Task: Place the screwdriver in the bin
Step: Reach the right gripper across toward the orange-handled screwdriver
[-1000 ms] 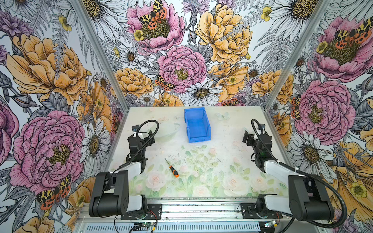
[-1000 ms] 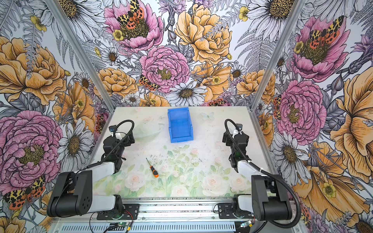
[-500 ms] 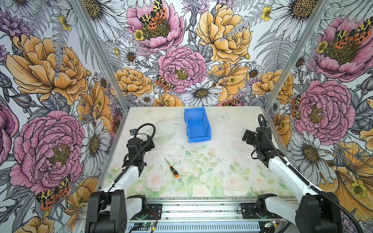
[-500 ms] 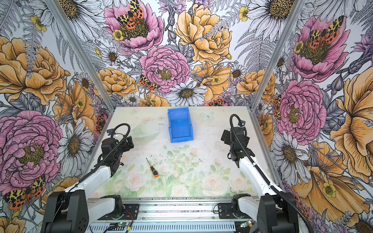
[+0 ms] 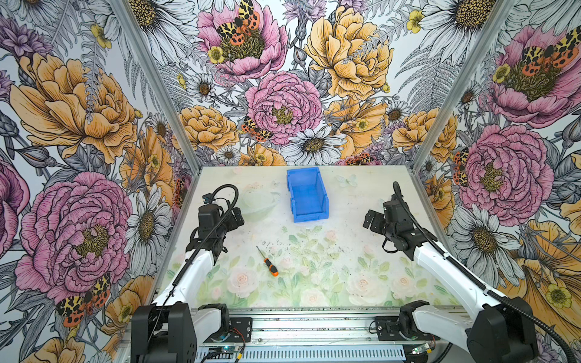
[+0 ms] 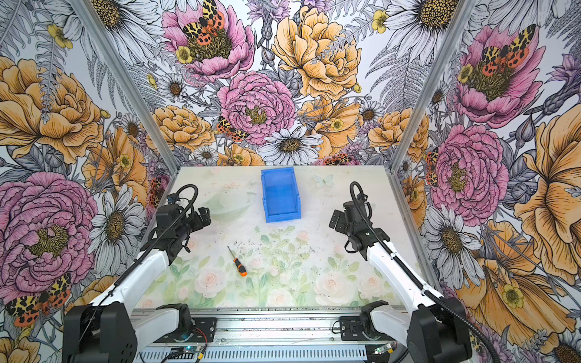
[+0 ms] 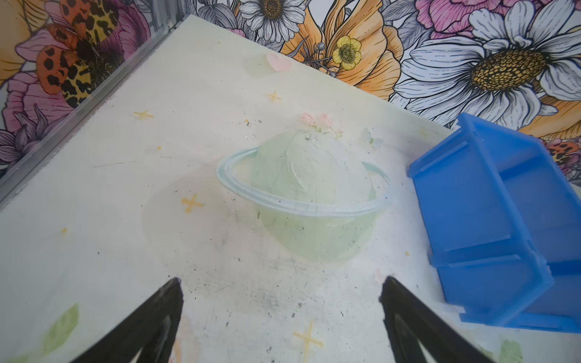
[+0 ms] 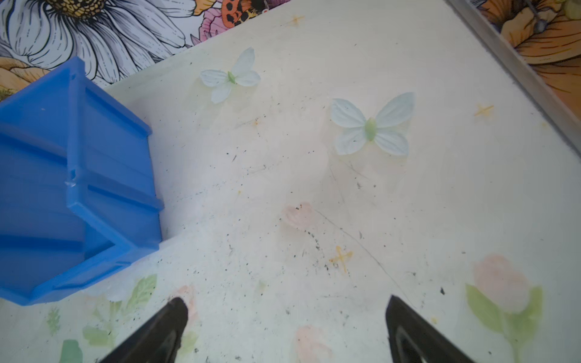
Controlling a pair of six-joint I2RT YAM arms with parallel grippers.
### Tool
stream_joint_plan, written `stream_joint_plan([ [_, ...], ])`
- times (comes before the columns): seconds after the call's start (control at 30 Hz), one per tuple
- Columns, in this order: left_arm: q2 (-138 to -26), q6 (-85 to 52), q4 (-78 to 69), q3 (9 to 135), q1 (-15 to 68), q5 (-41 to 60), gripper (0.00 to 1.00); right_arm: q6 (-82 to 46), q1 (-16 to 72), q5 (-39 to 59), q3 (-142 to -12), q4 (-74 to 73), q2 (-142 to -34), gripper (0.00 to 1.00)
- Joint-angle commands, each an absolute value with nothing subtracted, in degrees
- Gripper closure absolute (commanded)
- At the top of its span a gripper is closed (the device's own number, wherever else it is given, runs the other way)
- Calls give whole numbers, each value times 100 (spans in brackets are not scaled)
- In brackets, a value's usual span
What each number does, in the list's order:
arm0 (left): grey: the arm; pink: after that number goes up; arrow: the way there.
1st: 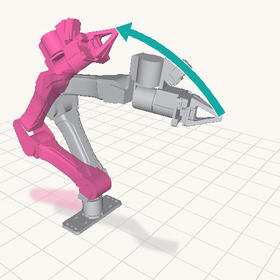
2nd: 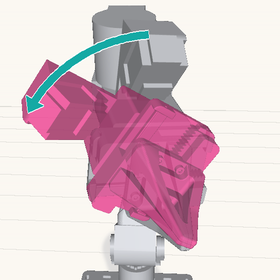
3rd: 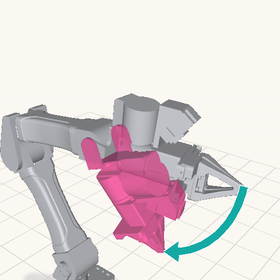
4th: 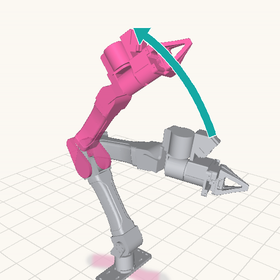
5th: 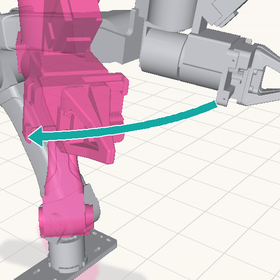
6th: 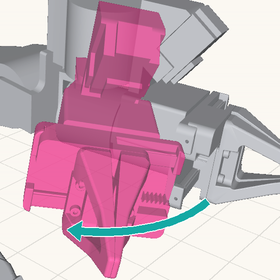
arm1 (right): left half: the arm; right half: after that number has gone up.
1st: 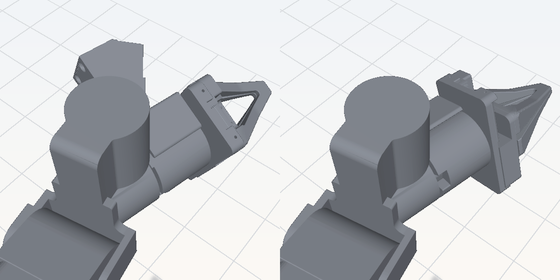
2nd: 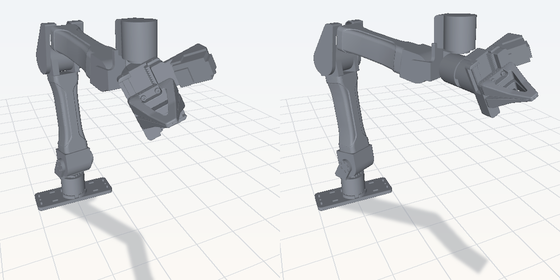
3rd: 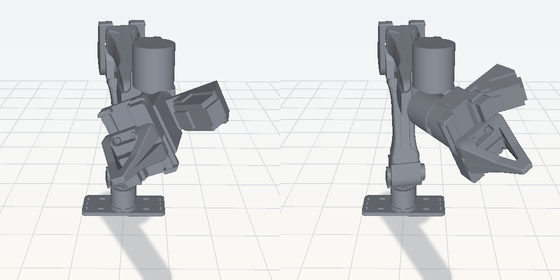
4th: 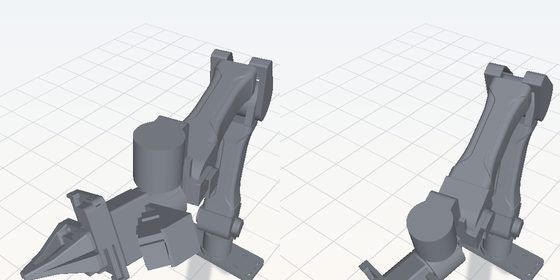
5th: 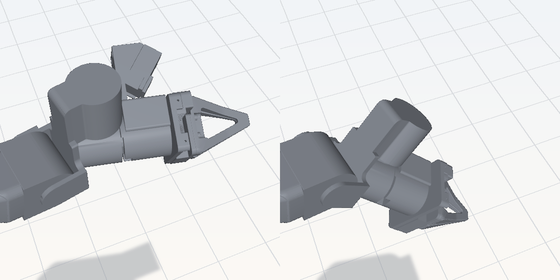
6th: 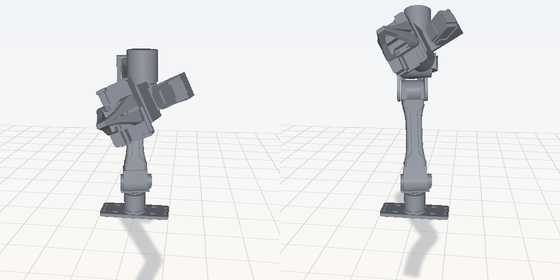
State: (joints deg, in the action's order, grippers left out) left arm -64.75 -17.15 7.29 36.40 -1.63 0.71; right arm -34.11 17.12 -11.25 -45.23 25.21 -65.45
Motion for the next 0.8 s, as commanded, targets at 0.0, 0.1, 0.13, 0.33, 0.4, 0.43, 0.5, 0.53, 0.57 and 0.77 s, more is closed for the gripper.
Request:
stream_joint_plan([
  [0.0, -6655, -2059, 1315, 3831, -136, 637, 1, -3498, 2225, -1277, -4930, 2719, -6705, 0],
  [0.1, -6810, -1838, 1354, 3879, -76, 1050, 1, -3488, 2898, -1559, -5103, 2716, -6862, 1],
  [0.13, -6836, -1780, 1411, 3911, -49, 1065, 1, -3439, 3092, -1607, -5169, 2716, -6925, 0],
  [0.33, -6749, -1740, 1669, 3955, -13, 598, 1, -2933, 4097, -1582, -5790, 2793, -7685, 1],
  [0.4, -6699, -1751, 1670, 3921, -31, 542, 1, -2703, 4367, -1484, -6027, 2786, -7983, 1],
  [0.43, -6683, -1749, 1670, 3905, -26, 528, 1, -2588, 4500, -1441, -6164, 2798, -8141, 0],
  [0.5, -6674, -1767, 1677, 3876, -35, 473, 1, -2417, 4743, -1376, -6397, 2795, -8410, 0],
  [0.53, -6658, -1762, 1687, 3852, -35, 424, 1, -2362, 4825, -1342, -6513, 2797, -8541, 0],
  [0.57, -6634, -1751, 1692, 3821, -35, 376, 1, -2322, 4899, -1303, -6629, 2788, -8676, 1],
  [0.77, -6449, -1675, 1792, 3775, -91, 134, 1, -2155, 5298, -1084, -7236, 2795, -9387, 1],
])
